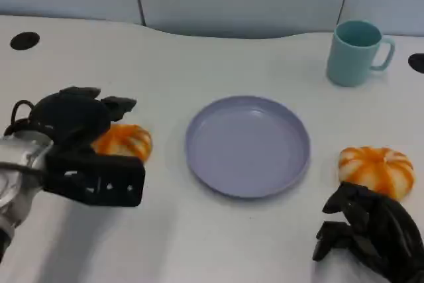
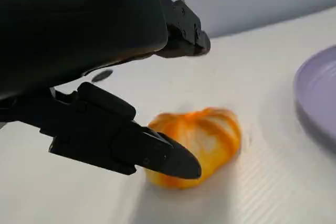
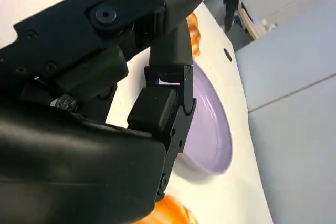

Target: Grasp the bread from the table and place it into the plate.

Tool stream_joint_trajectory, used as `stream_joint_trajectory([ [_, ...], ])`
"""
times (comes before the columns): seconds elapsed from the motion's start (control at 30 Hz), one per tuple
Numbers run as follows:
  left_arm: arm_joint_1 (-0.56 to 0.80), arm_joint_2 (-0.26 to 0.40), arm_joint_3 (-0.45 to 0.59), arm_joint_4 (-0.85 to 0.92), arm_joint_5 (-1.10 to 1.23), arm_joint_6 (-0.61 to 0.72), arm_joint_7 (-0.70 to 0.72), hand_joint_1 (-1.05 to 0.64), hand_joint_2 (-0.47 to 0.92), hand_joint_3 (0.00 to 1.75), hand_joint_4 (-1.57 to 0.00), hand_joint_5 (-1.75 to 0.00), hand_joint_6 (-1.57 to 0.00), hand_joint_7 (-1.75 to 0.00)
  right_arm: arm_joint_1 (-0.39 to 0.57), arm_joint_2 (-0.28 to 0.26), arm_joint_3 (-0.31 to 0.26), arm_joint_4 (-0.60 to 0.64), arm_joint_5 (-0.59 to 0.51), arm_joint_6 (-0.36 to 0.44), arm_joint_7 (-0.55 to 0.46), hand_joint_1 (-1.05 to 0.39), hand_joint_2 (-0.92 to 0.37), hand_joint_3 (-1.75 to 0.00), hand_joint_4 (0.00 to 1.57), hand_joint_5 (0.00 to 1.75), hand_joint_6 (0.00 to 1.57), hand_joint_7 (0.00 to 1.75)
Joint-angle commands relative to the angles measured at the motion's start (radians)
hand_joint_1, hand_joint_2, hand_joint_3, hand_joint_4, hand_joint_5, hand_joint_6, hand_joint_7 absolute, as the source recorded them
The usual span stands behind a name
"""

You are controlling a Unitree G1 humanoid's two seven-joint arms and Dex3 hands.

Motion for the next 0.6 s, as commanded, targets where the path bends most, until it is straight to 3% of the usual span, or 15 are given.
stream_joint_trajectory([
  [0.03, -0.129, -0.067, -0.064, 0.227, 0.006, 0.031, 0.014, -0.66, 0.86, 0.0, -0.09, -0.02, -0.18, 0.0, 0.011, -0.004, -0.009, -0.008, 0.011, -0.006, -0.001, -0.89, -0.78, 0.0, 1.42, 0.87, 1.19, 0.92],
  [0.3, -0.25, -0.16, -0.127, 0.506, -0.014, 0.027, 0.099, -0.65, 0.85, 0.0, -0.08, -0.01, -0.18, 0.0, 0.02, -0.012, -0.014, -0.025, 0.02, 0.018, -0.002, -0.88, -0.78, 0.0, 1.42, 0.86, 1.18, 0.91],
  [0.6, -0.293, -0.2, -0.167, 0.613, -0.017, 0.033, 0.151, -0.66, 0.85, 0.0, -0.08, -0.01, -0.18, 0.0, 0.028, -0.016, -0.012, -0.035, 0.014, 0.013, 0.003, -0.88, -0.79, 0.0, 1.41, 0.88, 1.16, 0.94],
])
